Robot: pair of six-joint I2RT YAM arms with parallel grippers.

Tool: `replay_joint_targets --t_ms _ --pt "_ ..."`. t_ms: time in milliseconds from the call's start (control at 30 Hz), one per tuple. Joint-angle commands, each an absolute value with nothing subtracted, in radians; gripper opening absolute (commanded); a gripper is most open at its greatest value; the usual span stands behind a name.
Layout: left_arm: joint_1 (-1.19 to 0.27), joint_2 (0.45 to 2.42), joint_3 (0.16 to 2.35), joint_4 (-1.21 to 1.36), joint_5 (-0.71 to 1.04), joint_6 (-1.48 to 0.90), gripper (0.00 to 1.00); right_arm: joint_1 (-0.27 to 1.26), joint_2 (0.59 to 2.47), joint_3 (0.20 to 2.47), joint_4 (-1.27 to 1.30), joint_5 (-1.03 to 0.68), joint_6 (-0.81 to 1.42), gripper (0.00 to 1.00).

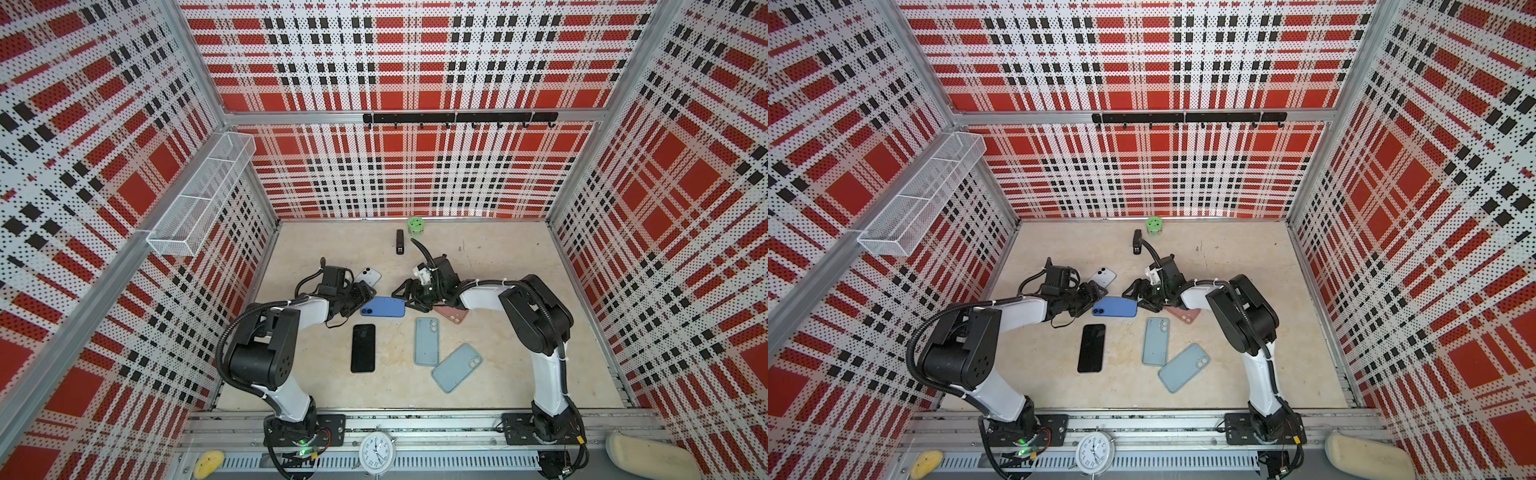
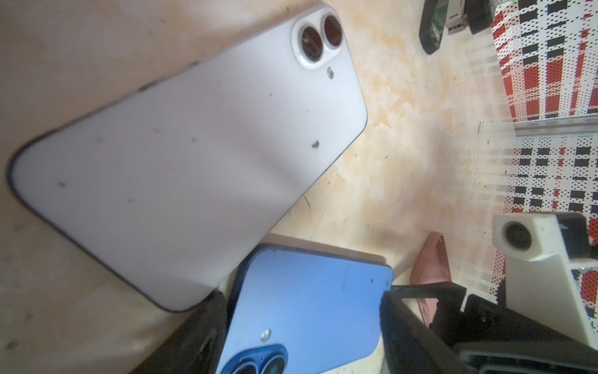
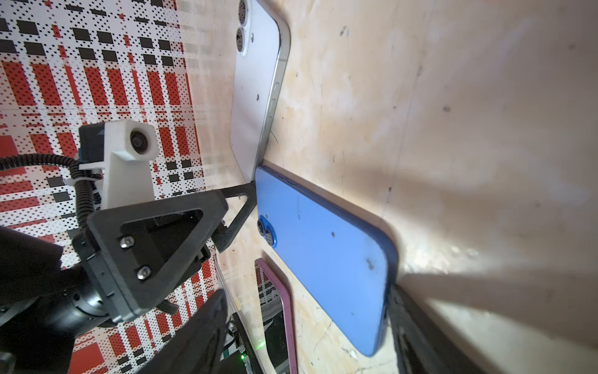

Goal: Put the phone into the phone case

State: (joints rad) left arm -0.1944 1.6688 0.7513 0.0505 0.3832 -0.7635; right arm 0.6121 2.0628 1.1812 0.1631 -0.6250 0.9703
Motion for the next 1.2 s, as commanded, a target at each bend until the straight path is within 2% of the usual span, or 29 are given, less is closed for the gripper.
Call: replay_joint_targets --t_ms 0,267,800,1000,1167 --pt "-0.245 1.699 0.705 0.021 0.506 -0.812 0.77 0.661 1.988 1.183 0.402 -0.731 1.003 0.74" --pt "-0.243 1.697 0.686 0.044 0.512 -0.821 0.77 0.661 1.943 1.172 0.403 -0.699 0.982 0.72" --pt "-0.239 1.709 0.684 0.067 0.523 -0.83 0.76 0.659 1.996 1.141 0.454 -0.677 0.996 0.65" --pt "-0.22 1.692 0.666 0.072 0.518 -0.835 0.76 0.599 1.926 1.095 0.372 -0.595 0.96 0.7" --pt "-0.22 1.7 0.684 0.072 0.519 -0.833 0.77 0.571 1.921 1.187 0.055 -0.498 0.808 0.76"
